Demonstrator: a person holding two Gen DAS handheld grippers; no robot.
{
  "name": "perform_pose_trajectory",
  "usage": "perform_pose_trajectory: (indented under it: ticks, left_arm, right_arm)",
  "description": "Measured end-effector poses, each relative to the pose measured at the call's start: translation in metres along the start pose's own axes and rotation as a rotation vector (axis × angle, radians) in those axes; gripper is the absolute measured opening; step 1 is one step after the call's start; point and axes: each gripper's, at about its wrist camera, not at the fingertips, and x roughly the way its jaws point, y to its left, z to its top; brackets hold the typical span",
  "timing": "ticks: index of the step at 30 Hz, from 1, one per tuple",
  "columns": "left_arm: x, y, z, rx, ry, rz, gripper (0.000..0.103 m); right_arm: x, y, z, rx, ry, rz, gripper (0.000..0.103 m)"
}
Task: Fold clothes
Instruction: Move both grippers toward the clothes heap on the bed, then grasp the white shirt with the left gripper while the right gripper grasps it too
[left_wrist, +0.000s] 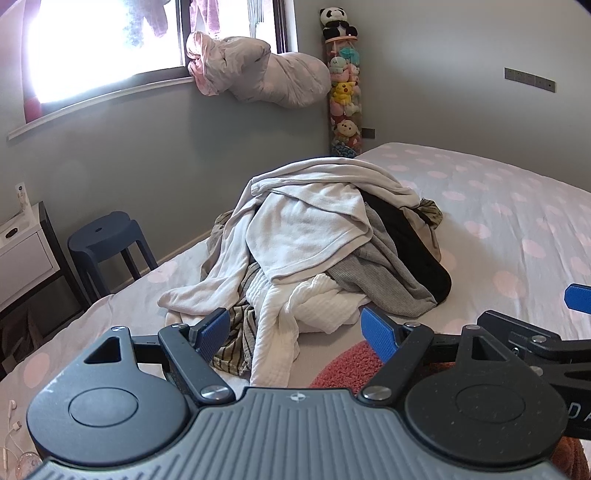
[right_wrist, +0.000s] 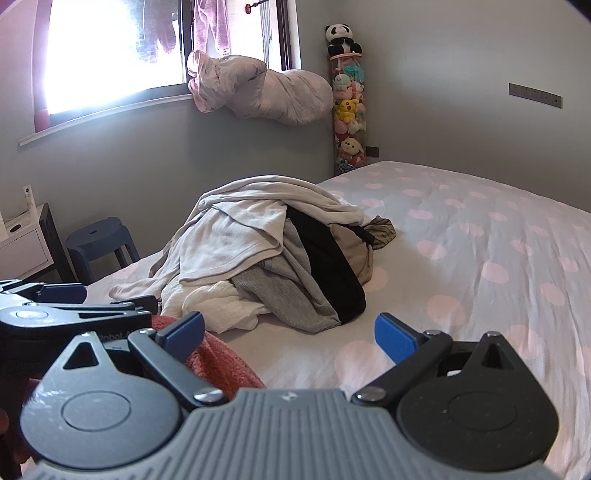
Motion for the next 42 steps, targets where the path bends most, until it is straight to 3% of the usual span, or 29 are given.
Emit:
perform_pose_trajectory:
  ticks: [9, 16, 24, 28, 34, 38, 42]
  left_arm:
    - [0.001, -0.006, -0.001, 0.08, -0.034, 0.033, 0.079]
    - [0.002, -0.007, -0.004, 0.075, -0.056, 0.071, 0.08]
    - [0.015, 0.009, 0.007, 0.022, -0.017, 0.005, 0.08]
    - [0.027, 0.022, 0.016, -0.028, -0.009, -0.029, 0.08]
    - [0.057, 0.044, 0.031, -0.062, -0.011, -0.036, 0.08]
    - [0.086, 0.056, 0.044, -0.055, 0.039, -0.057, 0.08]
    - [0.116, 0.071, 0.057, -0.062, 0.091, -0.144, 0.08]
  right_arm:
    - [0.01, 0.002, -0.003, -0.049, 0.05, 0.005, 0.1]
    - [0.01, 0.003, -0.004, -0.082, 0.046, 0.021, 0.1]
    - [0.011, -0.005, 0.008, -0.107, -0.005, 0.048, 0.1]
    - [0.027, -0.011, 0.022, -0.087, 0.004, 0.105, 0.099]
    - [0.069, -0.015, 0.042, -0.041, 0.035, 0.21, 0.099]
    - [0.104, -0.01, 0.055, -0.108, 0.07, 0.236, 0.098]
    - [0.136, -0.002, 0.068, -0.185, 0.08, 0.221, 0.098]
